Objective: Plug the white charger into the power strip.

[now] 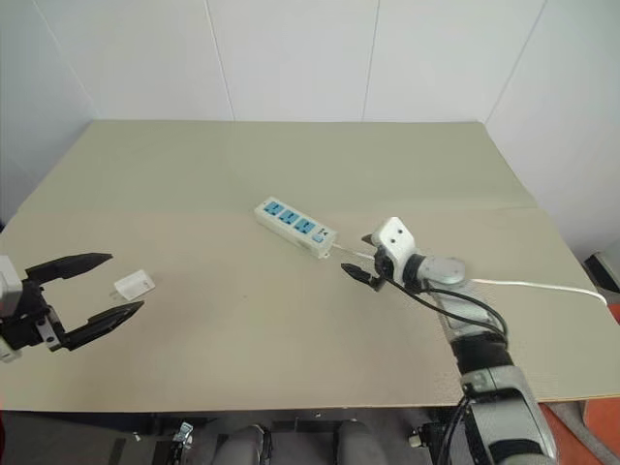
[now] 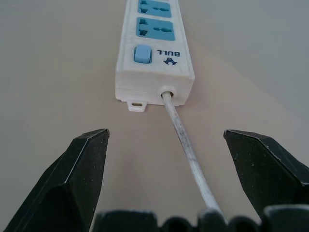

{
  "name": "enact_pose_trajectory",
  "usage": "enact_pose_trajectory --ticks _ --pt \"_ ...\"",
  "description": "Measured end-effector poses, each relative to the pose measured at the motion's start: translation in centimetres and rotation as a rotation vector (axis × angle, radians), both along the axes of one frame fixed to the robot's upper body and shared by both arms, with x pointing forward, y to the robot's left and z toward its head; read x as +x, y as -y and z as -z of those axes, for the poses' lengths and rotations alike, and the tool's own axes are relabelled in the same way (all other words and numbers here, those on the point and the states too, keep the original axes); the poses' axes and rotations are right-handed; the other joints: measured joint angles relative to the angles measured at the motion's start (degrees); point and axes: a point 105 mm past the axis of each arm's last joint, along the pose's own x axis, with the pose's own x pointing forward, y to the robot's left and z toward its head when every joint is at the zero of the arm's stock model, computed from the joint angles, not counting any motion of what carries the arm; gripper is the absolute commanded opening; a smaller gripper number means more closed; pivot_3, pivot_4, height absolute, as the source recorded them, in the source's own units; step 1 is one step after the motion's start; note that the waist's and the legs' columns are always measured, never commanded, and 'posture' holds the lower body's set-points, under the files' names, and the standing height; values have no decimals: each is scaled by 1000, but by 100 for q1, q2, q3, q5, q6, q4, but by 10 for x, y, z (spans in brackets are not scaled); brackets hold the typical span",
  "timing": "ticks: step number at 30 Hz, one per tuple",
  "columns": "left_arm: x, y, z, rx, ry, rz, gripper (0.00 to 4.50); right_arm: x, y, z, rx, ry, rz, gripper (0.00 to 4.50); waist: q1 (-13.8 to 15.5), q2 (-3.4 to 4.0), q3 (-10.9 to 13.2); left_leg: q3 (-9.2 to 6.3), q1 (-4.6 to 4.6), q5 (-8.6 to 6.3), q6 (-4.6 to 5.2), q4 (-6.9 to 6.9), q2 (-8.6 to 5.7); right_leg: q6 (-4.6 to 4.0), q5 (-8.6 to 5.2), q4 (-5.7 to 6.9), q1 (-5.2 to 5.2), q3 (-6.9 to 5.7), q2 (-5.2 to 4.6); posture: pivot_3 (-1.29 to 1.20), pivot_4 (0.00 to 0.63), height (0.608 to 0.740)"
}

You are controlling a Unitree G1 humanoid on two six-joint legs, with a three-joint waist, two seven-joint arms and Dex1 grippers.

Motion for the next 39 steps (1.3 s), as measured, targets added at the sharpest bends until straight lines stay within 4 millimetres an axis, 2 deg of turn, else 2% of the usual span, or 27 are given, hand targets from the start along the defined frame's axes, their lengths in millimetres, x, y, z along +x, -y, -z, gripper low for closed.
enact_pose_trajectory --ticks 1,2,4,8,14,20,25,29,37,38,39 --pt "0 0 0 -1 -1 0 4500 5 -1 4 -5 -22 7 4452 0 0 0 1 1 0 0 0 0 0 0 1 0 0 -1 0 150 740" --pt "0 1 1 -2 -3 0 4500 8 -1 8 -18 -38 16 4074 2 0 0 0 1 0 0 0 -1 -1 0 1 0 0 -1 0 150 740" --pt "0 1 2 -5 -5 -4 4500 15 -2 13 -34 -65 35 3596 -11 1 0 1 4 0 0 0 0 -1 1 3 0 1 -1 0 150 740" --pt "0 3 3 -3 -3 1 4500 23 -1 13 -59 -88 48 2142 -28 0 0 0 20 0 0 0 1 -1 1 7 13 0 0 0 150 740" --pt "0 6 4 -4 -2 12 4500 21 -3 14 -56 -98 23 76 -36 -1 -2 -1 24 0 1 -1 2 -1 0 7 17 0 1 0 150 740" --pt "1 9 6 -7 -7 27 4500 -16 -5 19 -25 -99 -69 76 -6 1 -1 -6 8 -3 5 -1 2 0 0 7 6 -3 -2 0 150 740" --pt "1 9 7 -7 -13 31 4500 -60 -5 22 -57 -98 -116 76 -4 2 0 -5 7 -3 4 -1 3 1 -1 7 3 -3 0 0 150 740" --pt "2 11 6 1 -14 40 4500 -76 -11 22 -41 -94 -114 1282 -43 2 0 -2 11 -3 4 -1 4 1 -1 9 4 0 3 0 150 740" --pt "5 10 6 3 -21 43 4500 -90 -18 17 -2 -94 -134 4171 -7 2 0 -3 7 -3 4 -1 3 1 -1 6 3 -1 3 0 150 740" --pt "5 10 7 3 -22 43 4500 -91 -17 13 16 -90 -135 4458 -1 2 0 -4 7 -3 5 -1 3 2 -1 6 3 -1 3 0 150 740" --pt "5 10 7 4 -22 43 4500 -91 -16 6 48 -78 -130 4458 3 2 0 -4 6 -3 4 -1 3 2 -1 6 3 -1 3 0 150 740"
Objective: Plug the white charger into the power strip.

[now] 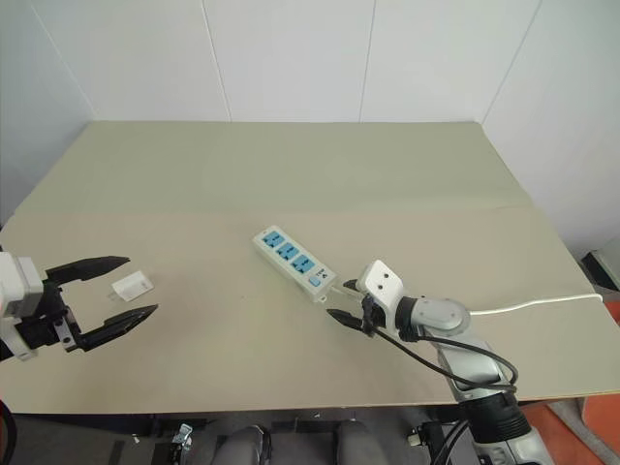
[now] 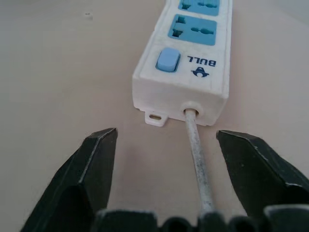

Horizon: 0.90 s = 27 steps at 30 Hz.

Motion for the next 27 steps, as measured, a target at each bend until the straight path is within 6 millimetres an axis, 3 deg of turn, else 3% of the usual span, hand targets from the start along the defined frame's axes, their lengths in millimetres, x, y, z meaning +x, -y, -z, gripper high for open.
enact_pose_trajectory --ticks 3,7,16,20,27 --pt "0 0 0 1 0 -1 4500 2 2 -27 107 76 38 4458 -2 -1 -1 -1 2 0 0 0 2 0 0 0 2 -1 2 0 150 740" --pt "0 0 0 0 0 1 4500 5 -13 -35 231 90 72 4458 -23 -1 -1 0 3 0 0 0 5 0 0 2 0 1 5 0 150 740" --pt "2 2 2 -4 -8 13 4500 31 -59 -12 300 73 163 4458 -15 0 0 1 -4 0 0 0 2 0 0 2 -10 1 2 0 150 740" --pt "3 0 4 -4 -11 9 4500 41 -60 7 241 79 210 4458 -6 0 0 1 -6 0 0 0 1 0 0 1 -12 0 1 0 150 740" --pt "1 0 6 -2 -10 15 4500 43 -58 10 222 127 207 4458 -12 -1 -1 0 0 0 0 0 2 0 0 4 -7 0 2 0 150 740"
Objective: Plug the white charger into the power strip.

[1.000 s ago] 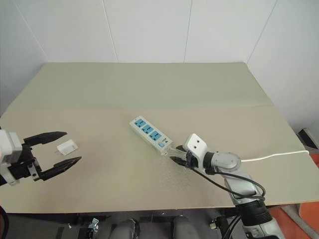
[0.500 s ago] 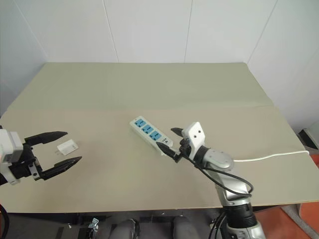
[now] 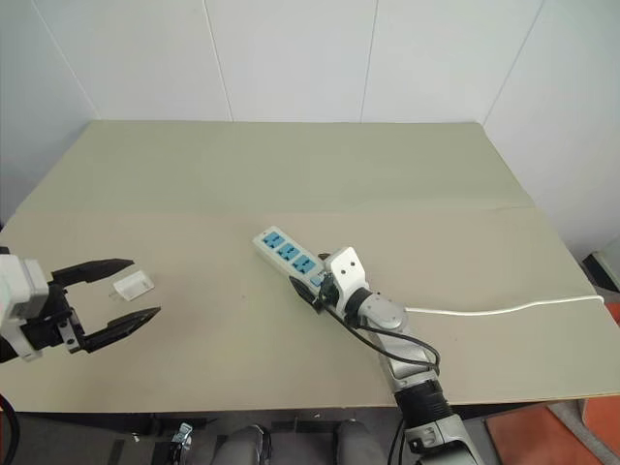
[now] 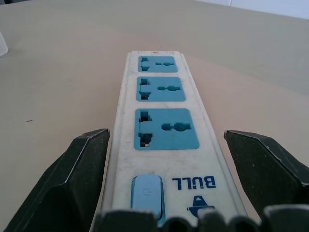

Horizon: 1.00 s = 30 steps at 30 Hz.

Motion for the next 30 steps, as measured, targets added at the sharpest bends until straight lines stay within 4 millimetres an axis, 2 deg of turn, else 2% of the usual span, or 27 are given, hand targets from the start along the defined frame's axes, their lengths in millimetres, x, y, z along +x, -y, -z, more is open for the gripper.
enact_pose_trajectory --ticks 4,8,18,30 --pt "0 0 0 2 6 3 4500 -2 -1 2 -13 -4 -15 4458 5 -4 -3 -1 3 0 0 0 0 0 0 -1 5 -1 0 0 150 740" --pt "0 -1 1 1 1 0 4500 -12 5 17 -40 -53 -28 4458 9 -5 -4 -1 2 0 0 0 -1 0 0 -2 5 -1 -1 0 150 740" --pt "1 -3 0 1 5 -10 4500 -11 12 16 -48 -73 -3 4458 2 -5 -4 -1 0 0 0 0 0 0 0 -1 2 -1 0 0 150 740" --pt "3 -3 2 8 3 -15 4500 -11 -4 21 41 -101 -42 4458 -113 -21 -14 0 30 0 0 -2 4 0 0 -1 25 0 2 0 150 740"
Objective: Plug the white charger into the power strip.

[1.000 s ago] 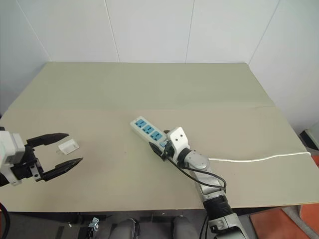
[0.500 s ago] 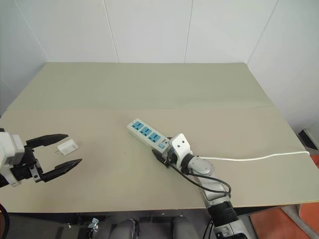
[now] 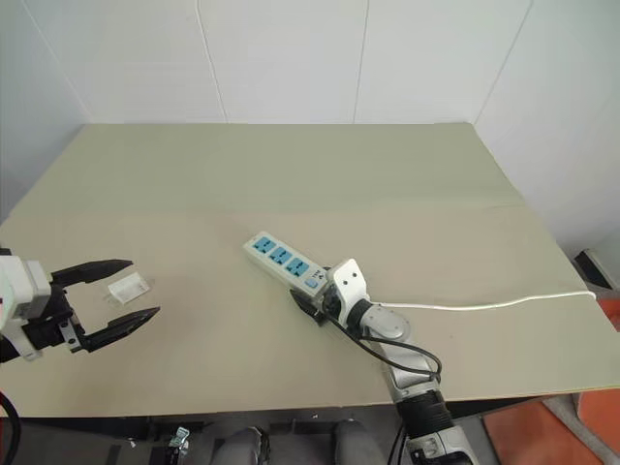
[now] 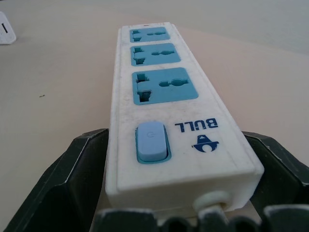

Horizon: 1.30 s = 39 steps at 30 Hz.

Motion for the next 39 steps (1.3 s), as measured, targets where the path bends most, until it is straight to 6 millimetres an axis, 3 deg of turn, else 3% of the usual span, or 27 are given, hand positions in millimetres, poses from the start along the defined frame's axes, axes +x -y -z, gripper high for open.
enact_pose_trajectory --ticks 12,16,26,35,39 --pt "-1 -1 1 1 -5 -2 4500 4 -4 8 11 10 -37 4458 -34 -29 -21 16 38 0 -1 -6 33 -1 0 2 17 12 27 0 150 740" --pt "-1 0 1 1 -5 -2 4500 4 -7 7 3 13 -63 3448 -34 -29 -21 20 39 -1 -2 -6 58 -1 0 -1 15 19 57 0 150 740" --pt "-1 0 0 3 -4 -2 4500 3 -6 3 6 41 -105 3449 -17 -27 -19 18 40 -2 -4 -10 80 -9 -5 -1 10 20 83 0 150 740" --pt "4 -1 -9 36 10 26 4500 -24 2 -21 15 79 -466 3449 -22 26 22 16 -38 -4 -6 -11 80 -43 15 2 -64 15 86 0 150 740" --pt "6 1 -7 31 1 40 4500 -37 0 -21 -40 111 -621 3449 -25 27 23 14 -60 -4 -6 -11 81 -46 16 8 -89 13 87 0 150 740"
